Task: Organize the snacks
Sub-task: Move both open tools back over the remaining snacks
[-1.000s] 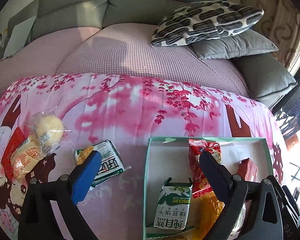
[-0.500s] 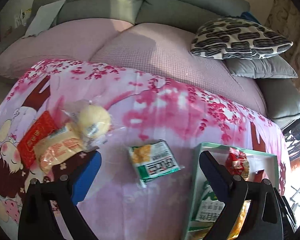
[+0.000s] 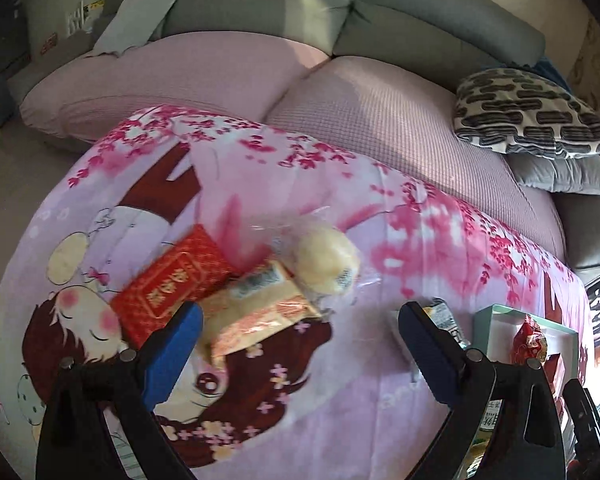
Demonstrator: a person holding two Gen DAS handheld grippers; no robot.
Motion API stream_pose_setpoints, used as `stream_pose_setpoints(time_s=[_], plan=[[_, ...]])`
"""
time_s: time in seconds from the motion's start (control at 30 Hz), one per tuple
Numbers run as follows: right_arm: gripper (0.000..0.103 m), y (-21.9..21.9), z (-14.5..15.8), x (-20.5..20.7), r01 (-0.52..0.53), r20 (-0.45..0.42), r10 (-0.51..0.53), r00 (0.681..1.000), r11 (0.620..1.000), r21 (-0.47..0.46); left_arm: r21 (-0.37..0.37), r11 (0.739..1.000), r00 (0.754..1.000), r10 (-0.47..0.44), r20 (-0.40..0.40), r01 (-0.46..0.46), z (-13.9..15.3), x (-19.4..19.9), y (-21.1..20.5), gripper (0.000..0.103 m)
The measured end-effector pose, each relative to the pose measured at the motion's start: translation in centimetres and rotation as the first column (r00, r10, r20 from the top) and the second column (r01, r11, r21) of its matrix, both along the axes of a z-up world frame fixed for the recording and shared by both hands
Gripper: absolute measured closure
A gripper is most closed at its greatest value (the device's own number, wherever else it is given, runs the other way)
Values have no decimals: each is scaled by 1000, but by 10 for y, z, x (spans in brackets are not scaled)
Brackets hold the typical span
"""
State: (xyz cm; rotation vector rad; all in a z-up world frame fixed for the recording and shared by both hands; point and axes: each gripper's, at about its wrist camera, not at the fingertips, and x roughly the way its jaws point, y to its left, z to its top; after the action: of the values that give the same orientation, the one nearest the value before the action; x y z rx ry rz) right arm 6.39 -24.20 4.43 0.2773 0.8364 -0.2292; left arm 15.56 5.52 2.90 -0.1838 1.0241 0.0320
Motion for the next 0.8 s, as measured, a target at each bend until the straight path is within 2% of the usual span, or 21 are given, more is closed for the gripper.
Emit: stream_pose_setpoints(time_s=[0.2,0.53,0.8], plan=[[0,21,1,3,-44,6,44,999,999,-4,9,1000,1000,17,17,-17,7,-11,22,5],[0,63,-2,5,-131,11,132,991,991,-21,20,1000,999,-20,40,20,10,-31,33,5],[0,90,-10,9,-185,4,185,983,983,-12,9,1000,999,24,43,-24,3,-34,60,5]])
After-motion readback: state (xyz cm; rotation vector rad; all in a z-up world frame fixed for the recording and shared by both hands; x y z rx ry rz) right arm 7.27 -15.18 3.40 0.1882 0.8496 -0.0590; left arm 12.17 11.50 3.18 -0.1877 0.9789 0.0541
